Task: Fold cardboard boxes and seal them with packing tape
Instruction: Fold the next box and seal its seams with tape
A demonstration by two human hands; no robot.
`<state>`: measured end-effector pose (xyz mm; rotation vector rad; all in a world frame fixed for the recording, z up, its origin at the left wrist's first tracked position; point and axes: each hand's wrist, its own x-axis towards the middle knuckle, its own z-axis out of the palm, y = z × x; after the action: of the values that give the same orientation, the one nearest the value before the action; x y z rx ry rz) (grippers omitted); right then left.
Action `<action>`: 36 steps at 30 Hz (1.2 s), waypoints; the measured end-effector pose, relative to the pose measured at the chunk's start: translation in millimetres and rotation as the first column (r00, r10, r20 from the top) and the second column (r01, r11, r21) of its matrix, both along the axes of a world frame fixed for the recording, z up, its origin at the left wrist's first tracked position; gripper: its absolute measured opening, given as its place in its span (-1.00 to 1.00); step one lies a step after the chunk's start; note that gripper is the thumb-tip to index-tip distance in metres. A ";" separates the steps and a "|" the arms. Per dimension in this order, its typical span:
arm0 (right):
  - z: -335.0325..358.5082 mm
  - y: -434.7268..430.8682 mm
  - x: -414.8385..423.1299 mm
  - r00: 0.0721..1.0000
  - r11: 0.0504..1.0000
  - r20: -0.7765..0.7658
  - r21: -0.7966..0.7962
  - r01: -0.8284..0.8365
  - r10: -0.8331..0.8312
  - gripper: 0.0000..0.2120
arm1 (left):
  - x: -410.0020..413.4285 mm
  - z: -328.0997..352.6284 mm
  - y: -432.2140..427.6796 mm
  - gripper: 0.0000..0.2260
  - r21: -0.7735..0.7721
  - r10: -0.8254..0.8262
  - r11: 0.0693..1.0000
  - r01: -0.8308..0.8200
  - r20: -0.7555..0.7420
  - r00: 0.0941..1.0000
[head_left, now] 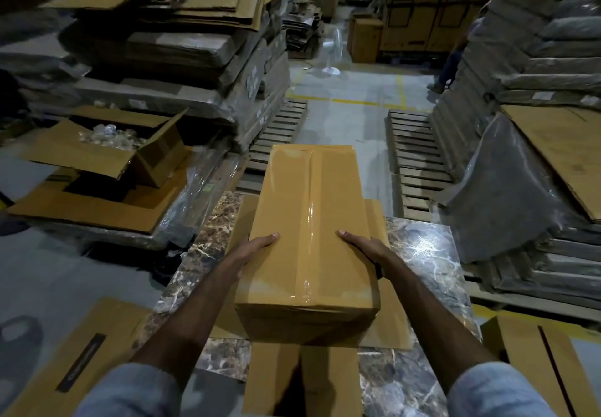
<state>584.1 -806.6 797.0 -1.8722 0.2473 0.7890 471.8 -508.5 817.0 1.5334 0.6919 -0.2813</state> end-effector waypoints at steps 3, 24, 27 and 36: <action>6.2 4.1 -6.5 1.000 1.000 -0.013 0.008 0.026 -0.026 0.17 | 2.0 1.0 0.4 -0.38 0.004 -0.006 1.000 0.006 -0.018 1.000; 130.6 -7.8 -5.2 0.794 0.981 0.579 -0.065 -0.183 0.186 -0.10 | -7.2 94.2 24.4 -0.49 0.378 -0.096 0.915 -0.143 0.547 0.832; 145.3 -2.3 -8.6 0.721 0.988 0.678 -0.053 -0.146 0.143 0.01 | -6.5 101.3 27.5 -0.42 0.353 -0.104 0.923 -0.153 0.612 0.784; 84.5 9.1 -50.5 0.726 0.990 0.683 -0.140 0.024 0.079 0.02 | -25.3 51.8 18.5 -0.30 0.327 -0.123 0.940 -0.098 0.593 0.796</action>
<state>533.6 -797.5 881.5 -2.1724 -0.2100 0.0412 446.5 -490.0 868.8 1.8284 0.2123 0.3464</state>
